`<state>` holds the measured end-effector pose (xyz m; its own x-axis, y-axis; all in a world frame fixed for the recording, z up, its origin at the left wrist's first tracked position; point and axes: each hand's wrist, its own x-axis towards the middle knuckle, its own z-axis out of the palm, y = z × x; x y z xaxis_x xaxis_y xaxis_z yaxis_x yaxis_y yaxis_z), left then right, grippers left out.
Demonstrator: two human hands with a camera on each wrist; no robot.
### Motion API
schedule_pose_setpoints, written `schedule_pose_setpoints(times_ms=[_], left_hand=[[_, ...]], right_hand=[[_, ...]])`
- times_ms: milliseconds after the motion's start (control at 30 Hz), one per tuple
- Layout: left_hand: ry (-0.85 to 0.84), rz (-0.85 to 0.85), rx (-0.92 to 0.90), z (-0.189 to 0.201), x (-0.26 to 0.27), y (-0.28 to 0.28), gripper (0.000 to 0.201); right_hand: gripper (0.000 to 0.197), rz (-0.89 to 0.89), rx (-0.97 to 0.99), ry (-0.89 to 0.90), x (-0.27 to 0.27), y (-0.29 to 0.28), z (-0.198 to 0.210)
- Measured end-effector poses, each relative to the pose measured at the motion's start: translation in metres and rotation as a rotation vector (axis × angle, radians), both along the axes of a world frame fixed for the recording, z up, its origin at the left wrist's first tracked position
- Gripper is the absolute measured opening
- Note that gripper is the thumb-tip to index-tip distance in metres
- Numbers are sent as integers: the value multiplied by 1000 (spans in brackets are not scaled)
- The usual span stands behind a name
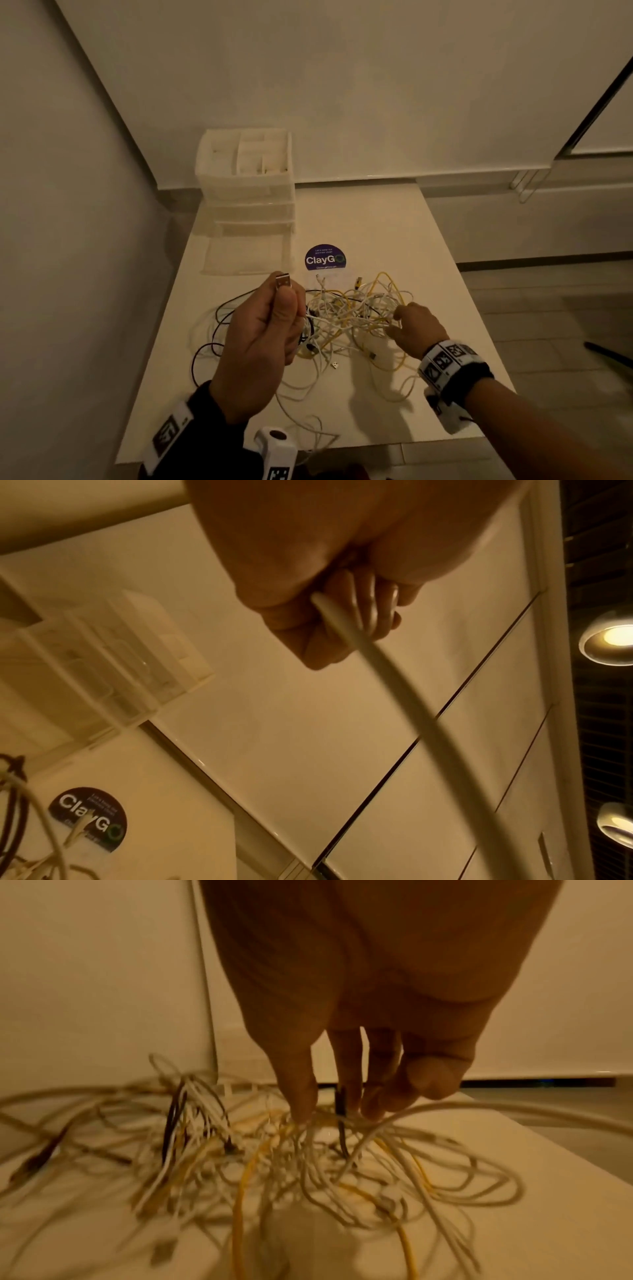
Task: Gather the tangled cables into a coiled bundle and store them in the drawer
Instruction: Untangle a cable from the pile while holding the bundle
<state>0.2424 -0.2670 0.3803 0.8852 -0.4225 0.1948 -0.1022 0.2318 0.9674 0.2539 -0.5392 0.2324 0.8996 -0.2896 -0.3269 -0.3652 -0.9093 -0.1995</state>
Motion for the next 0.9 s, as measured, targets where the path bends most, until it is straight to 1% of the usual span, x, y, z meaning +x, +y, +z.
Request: schedule_pose_setpoints(times_ms=[33,67,133,233,300,367,433,500,600,700,767,800,833,900], left_hand=[[-2,7,5,-1,1,-2,52],[-9,18,17,-2,1,-3,51],[-35,38,42,-6,2,-4,48],[-33,50,53,-10,6,-4,47],[-19,62,48,-13,10,-4,47],[-12,73,53,-15,15,-6,48],[-25,78,57,-16,21,-10,49],[-62,90,77,-16,30,-16,45],[-121,105,149,-14,43,-28,38],[-163,91,220,-12,56,-44,26],[-197,89,270,-10,66,-57,23],[-194,89,288,-9,72,-65,24],[-189,91,298,-8,77,-72,25],[-188,83,294,-7,84,-84,25]], right_hand=[[21,13,-24,59,2,0,-4],[17,24,-34,81,3,0,-8],[13,45,-51,63,4,-1,-15],[13,71,-29,-8,2,-9,-20],[18,84,-11,-65,-1,-17,-18],[22,103,0,-115,-2,-25,-10],[18,106,50,-201,0,-31,7],[16,89,174,-352,5,-32,31],[16,-10,409,-555,17,-27,77],[18,-127,848,-721,30,-15,121],[20,-174,1136,-753,37,-5,145],[21,-164,1224,-749,40,1,154],[22,-132,1265,-743,42,8,162],[27,-59,1272,-764,46,19,172]])
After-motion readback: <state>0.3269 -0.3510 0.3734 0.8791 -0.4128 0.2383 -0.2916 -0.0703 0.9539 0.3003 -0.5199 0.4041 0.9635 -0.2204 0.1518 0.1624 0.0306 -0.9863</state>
